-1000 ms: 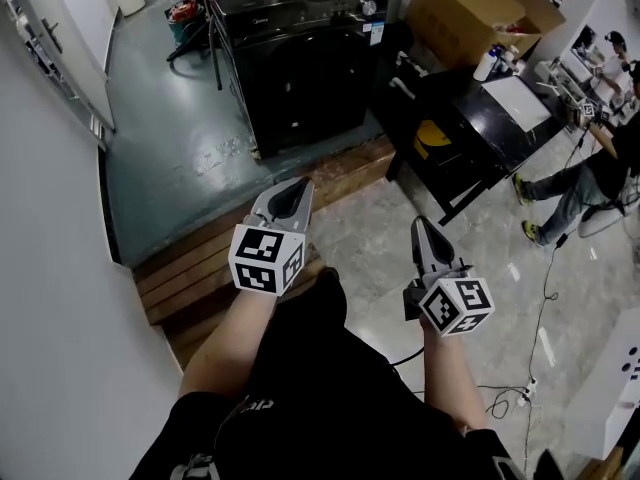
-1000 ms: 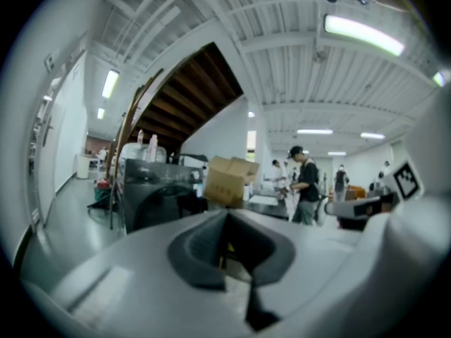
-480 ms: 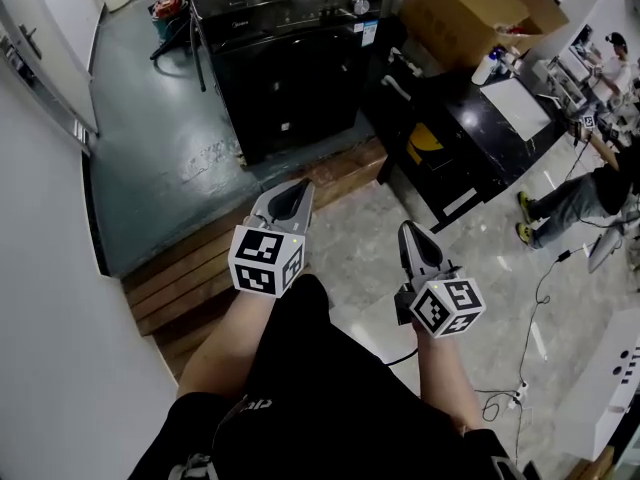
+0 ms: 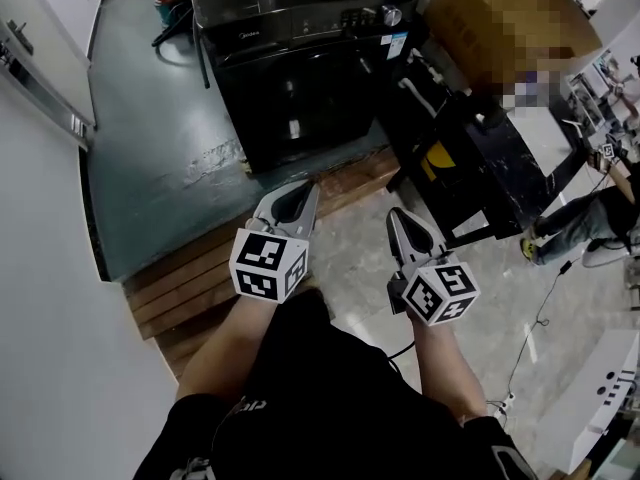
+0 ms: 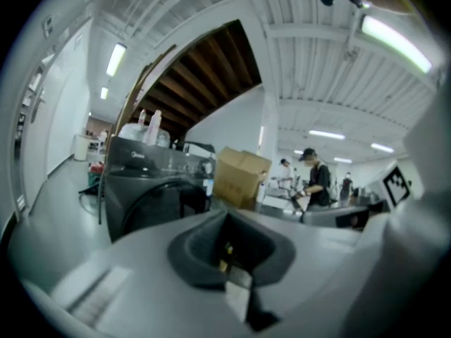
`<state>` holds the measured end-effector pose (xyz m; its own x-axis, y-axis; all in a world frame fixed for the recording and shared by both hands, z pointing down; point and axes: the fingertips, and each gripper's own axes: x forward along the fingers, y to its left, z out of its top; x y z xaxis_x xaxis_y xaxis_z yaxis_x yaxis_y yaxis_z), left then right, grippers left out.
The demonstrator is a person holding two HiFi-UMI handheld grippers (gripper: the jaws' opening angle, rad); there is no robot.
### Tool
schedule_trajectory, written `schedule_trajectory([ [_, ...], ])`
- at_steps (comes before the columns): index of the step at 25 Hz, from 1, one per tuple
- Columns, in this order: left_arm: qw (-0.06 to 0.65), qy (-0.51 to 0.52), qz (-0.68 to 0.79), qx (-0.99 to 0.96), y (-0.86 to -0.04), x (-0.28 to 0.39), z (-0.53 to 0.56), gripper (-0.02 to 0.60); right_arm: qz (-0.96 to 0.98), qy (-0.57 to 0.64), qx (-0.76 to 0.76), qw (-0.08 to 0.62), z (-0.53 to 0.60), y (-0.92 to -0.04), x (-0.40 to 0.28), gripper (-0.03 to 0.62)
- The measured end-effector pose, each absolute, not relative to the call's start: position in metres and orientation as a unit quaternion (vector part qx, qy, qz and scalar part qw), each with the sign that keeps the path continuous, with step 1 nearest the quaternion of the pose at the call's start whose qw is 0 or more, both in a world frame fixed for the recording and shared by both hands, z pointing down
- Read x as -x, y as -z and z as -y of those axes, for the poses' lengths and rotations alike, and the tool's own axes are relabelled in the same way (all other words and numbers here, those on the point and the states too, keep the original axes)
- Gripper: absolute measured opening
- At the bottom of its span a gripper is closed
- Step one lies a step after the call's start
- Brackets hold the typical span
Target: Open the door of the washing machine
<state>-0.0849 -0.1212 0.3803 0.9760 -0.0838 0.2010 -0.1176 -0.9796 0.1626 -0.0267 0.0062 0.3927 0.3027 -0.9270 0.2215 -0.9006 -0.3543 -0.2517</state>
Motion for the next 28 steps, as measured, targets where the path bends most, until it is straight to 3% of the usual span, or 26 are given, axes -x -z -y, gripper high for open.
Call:
schedule_trajectory([
  [28,0.090,-0.109,0.087,-0.986,-0.401,-0.114,0.202,0.008,-0.607,0.185,0.772,0.032,0.082,-0.417,-0.166,-0.006],
])
